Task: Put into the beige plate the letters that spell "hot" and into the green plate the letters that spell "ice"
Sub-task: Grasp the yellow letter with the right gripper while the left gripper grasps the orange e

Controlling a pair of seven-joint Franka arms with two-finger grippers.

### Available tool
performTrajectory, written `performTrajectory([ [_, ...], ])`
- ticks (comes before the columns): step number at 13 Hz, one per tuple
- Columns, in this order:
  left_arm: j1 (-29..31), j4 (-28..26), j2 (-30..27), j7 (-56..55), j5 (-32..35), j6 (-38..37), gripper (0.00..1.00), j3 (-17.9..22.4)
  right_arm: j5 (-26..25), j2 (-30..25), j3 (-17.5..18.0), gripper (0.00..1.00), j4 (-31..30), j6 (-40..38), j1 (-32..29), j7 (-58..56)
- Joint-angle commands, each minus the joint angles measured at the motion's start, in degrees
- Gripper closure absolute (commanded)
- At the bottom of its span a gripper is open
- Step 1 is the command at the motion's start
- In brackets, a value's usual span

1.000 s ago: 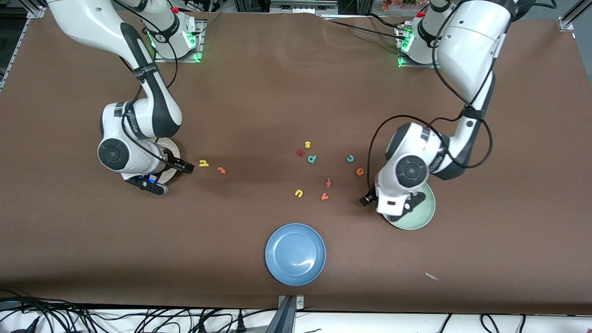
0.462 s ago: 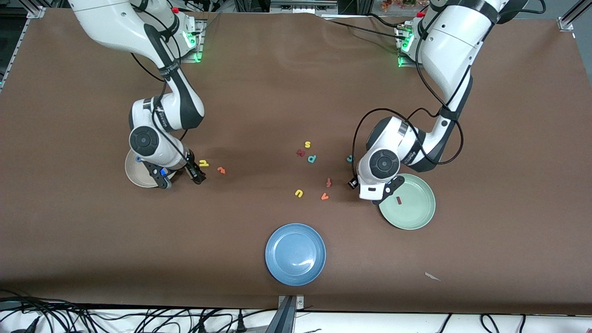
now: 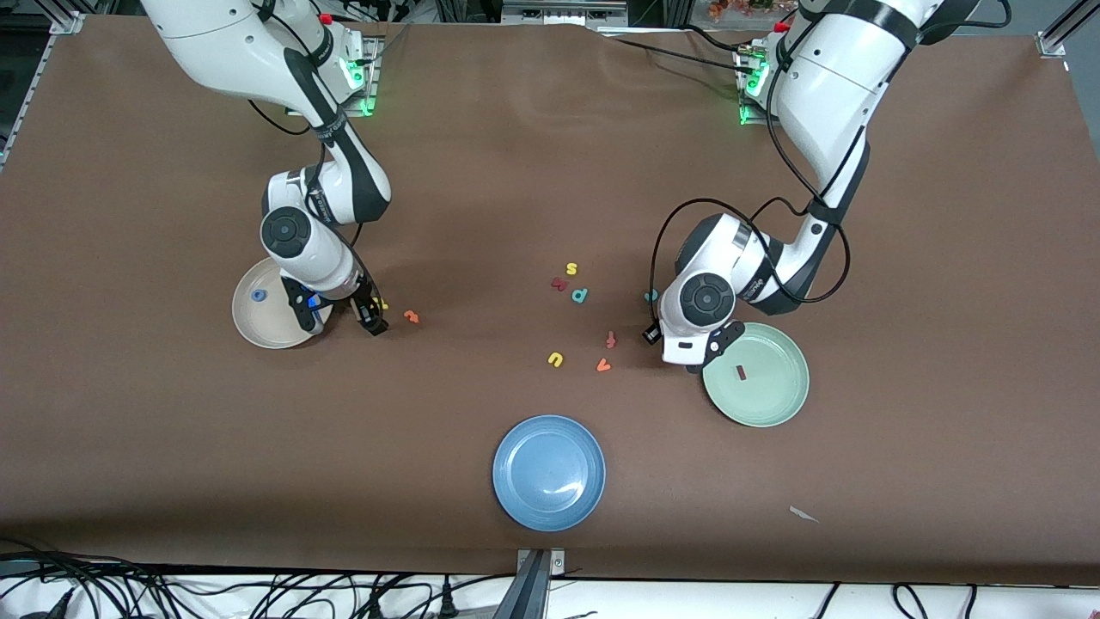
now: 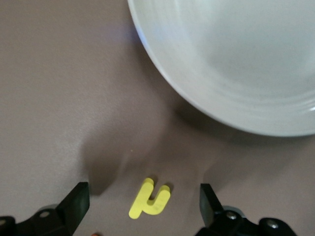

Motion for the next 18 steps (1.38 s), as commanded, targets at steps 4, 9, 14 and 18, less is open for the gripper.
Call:
performTrajectory([
  [4, -0.14, -2.74, -1.96, 0.03, -2.21, 1.38, 0.8, -0.16, 0.49, -1.85, 0.53, 0.21, -2.27, 1.11, 0.04, 0.8],
  [9, 0.3, -2.66, -1.87, 0.91, -2.12, 1.38, 0.92, -0.16, 0.4, -1.58, 0.53, 0.59, -2.27, 1.11, 0.04, 0.09],
  [14, 1.36, -1.17, -6.61, 2.39, -1.25, -2.48, 0.94, 0.19, 0.4, -1.58, 0.53, 0.78, -2.19, 0.49, 0.04, -2.72],
  [18, 4.78, -0.64, -8.02, 10.56, 3.39, -3.1, 0.94, 1.24, -0.48, -4.82, 0.53, 0.8, 2.28, -11.41, 0.04, -3.25],
])
